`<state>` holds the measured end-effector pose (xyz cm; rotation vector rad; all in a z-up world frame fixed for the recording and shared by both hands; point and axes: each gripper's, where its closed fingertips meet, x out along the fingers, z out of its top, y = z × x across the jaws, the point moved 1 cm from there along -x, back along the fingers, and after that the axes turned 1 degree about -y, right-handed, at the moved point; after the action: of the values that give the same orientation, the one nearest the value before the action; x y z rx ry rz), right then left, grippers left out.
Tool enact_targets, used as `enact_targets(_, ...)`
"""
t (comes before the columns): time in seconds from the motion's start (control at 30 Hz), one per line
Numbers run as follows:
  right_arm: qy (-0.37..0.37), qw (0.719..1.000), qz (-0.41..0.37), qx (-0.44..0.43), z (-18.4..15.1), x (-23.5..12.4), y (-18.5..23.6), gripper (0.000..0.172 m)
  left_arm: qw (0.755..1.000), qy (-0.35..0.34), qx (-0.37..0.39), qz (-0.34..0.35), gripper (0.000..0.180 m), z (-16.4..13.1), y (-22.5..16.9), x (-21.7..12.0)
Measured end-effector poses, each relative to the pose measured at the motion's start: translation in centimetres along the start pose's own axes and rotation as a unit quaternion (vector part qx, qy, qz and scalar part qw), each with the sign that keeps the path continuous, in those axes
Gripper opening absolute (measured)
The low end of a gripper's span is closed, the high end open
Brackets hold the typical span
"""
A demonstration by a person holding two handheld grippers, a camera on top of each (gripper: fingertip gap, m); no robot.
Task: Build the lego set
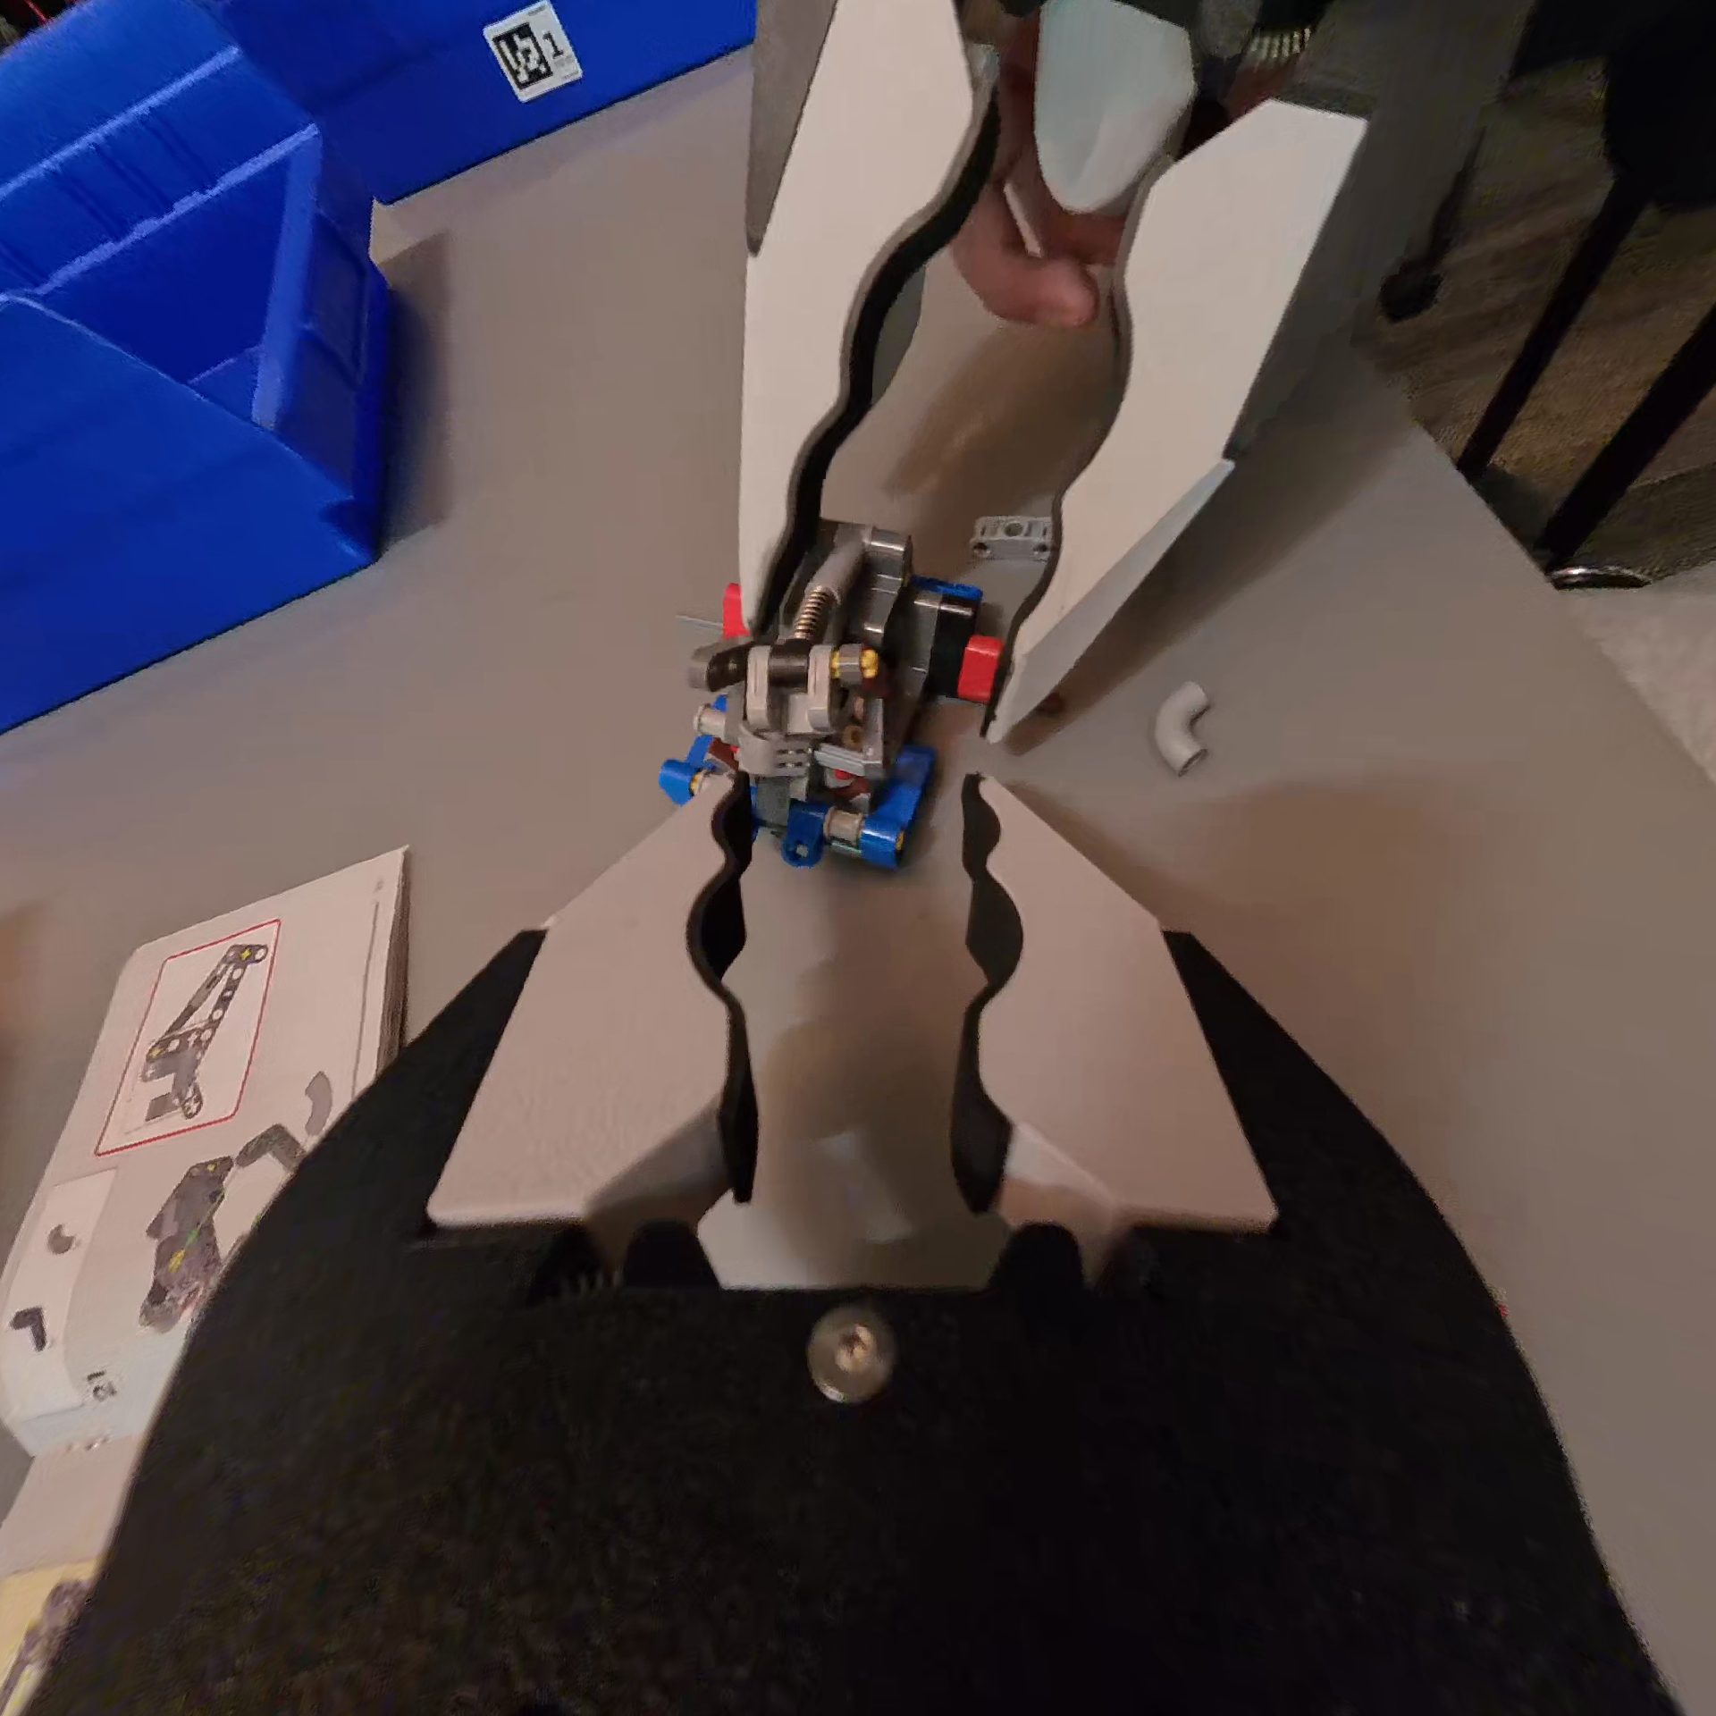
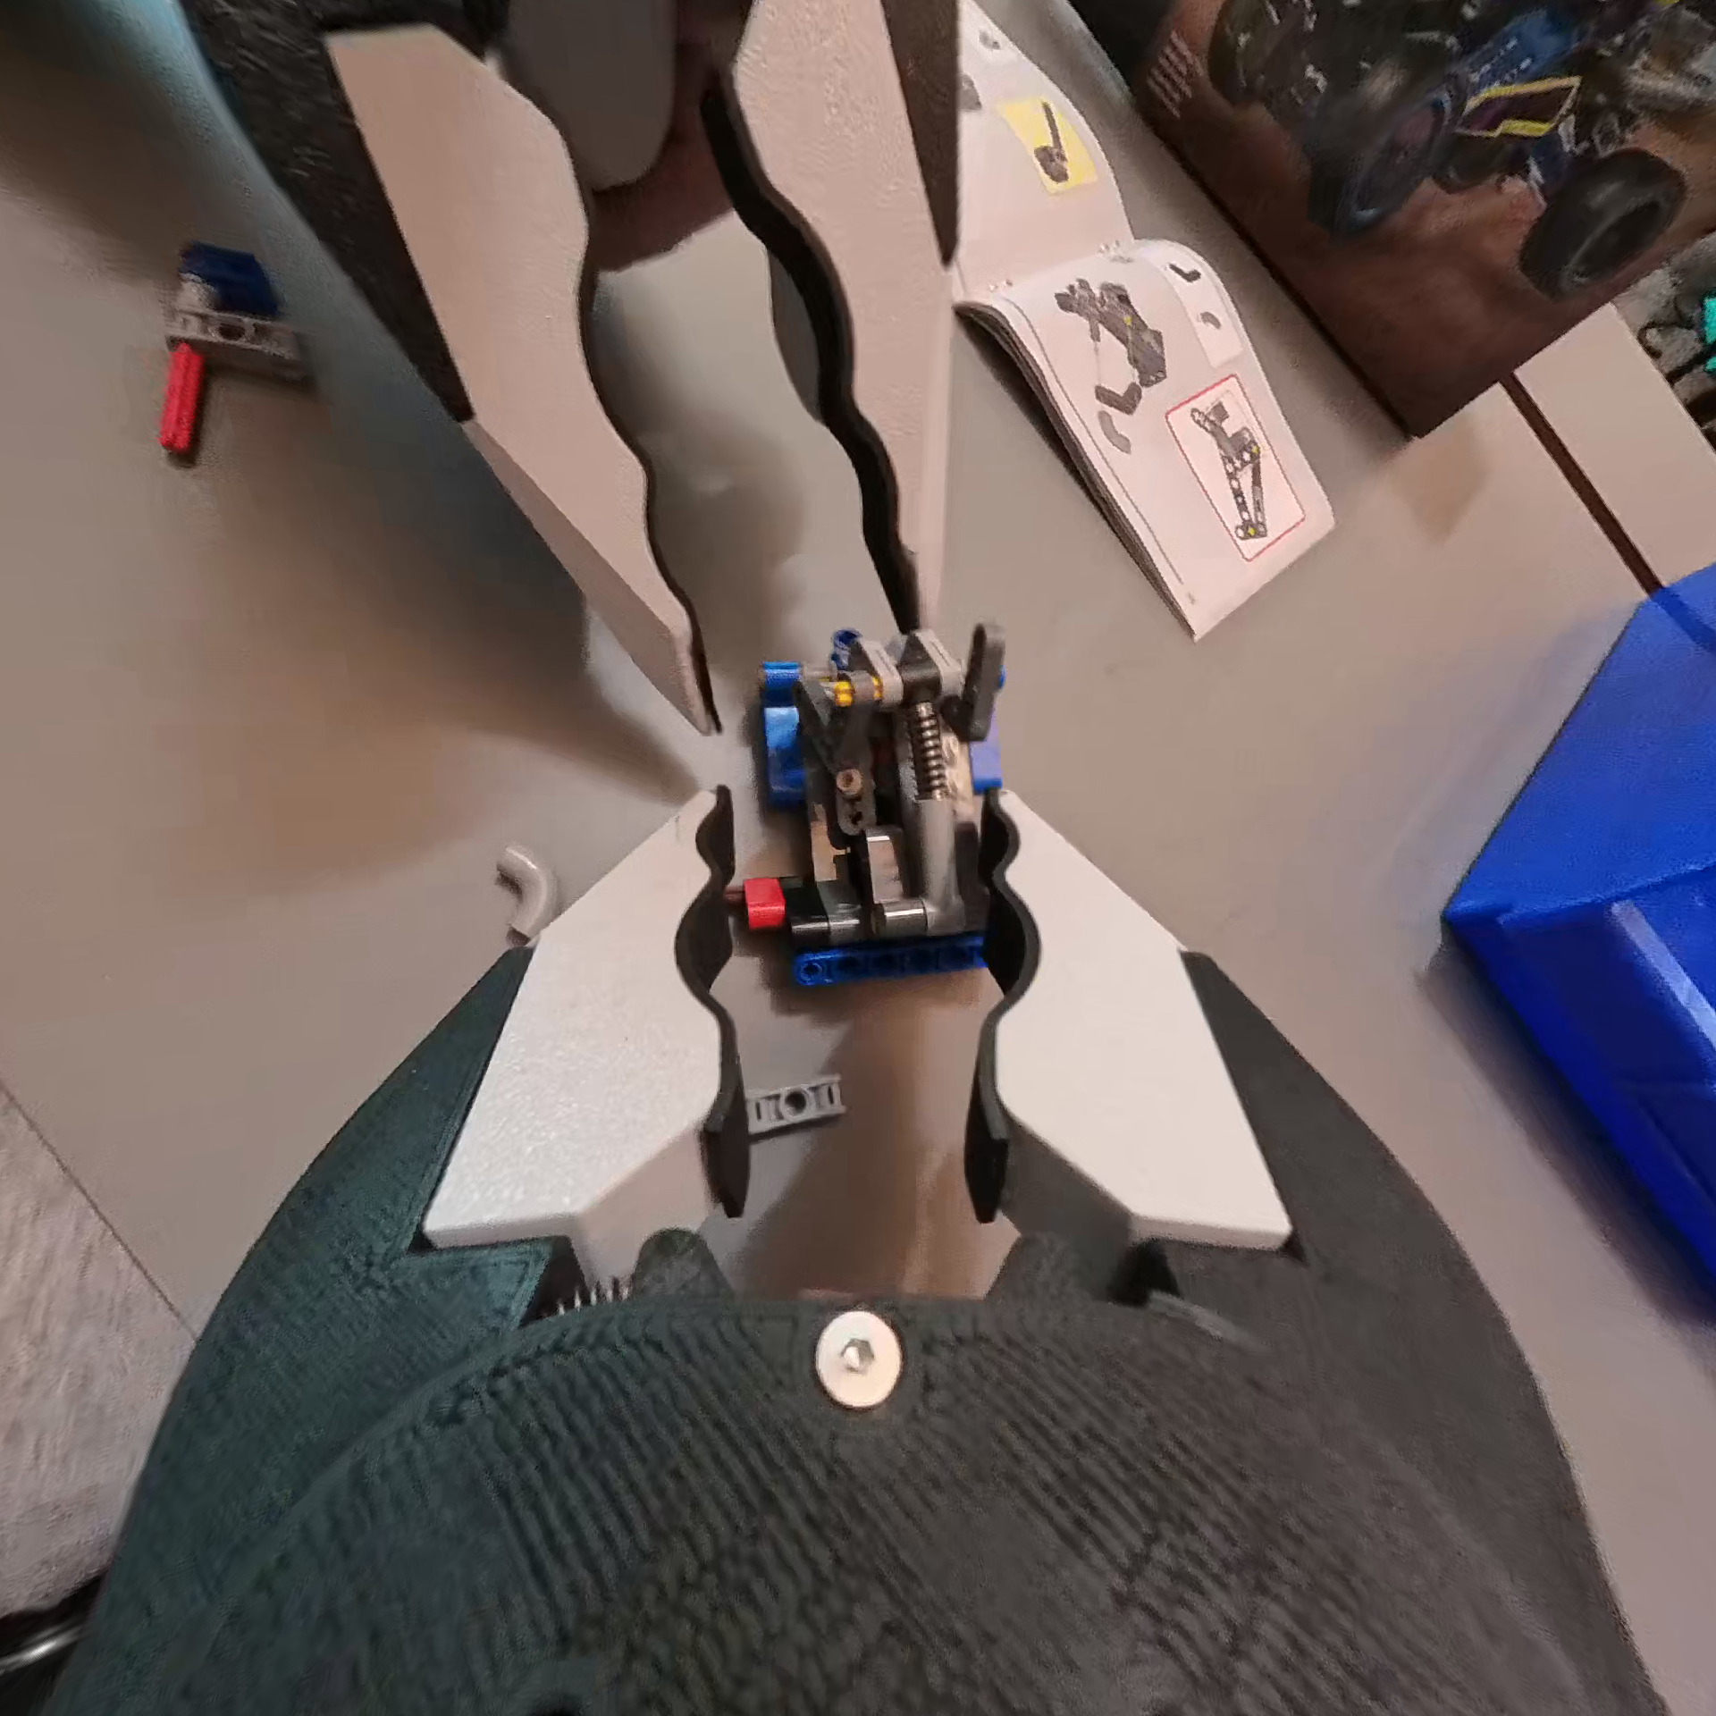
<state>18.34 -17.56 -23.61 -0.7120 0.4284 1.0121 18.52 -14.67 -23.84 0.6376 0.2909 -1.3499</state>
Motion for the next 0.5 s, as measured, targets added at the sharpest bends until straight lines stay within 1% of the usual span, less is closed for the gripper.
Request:
enact_targets(0.13,-0.026,1.0,-0.007,0.004,0.4,0.4,-0.6,0.054,1.0,-0.015,-0.016,-0.006,0.044,0.2,0.9,0.1)
enact_targets(0.2,-0.041,0.999,-0.003,0.005,0.6,0.5,-0.7,0.052,1.0,-0.019,-0.02,-0.013,0.042,0.3,1.3,0.2)
enact_targets(0.27,-0.052,0.998,0.016,0.008,0.7,0.7,-0.4,0.045,0.999,-0.022,-0.023,-0.024,0.039,0.3,1.3,0.4)
enact_targets(0.37,-0.058,0.998,0.016,0.01,0.6,1.0,-0.5,0.04,0.999,-0.018,-0.011,-0.045,0.031,0.0,0.8,0.7)
enact_targets(0.5,-0.063,0.998,0.017,0.002,0.3,1.3,-0.3,0.038,0.999,-0.016,0.006,-0.047,0.031,-0.2,0.6,0.9)
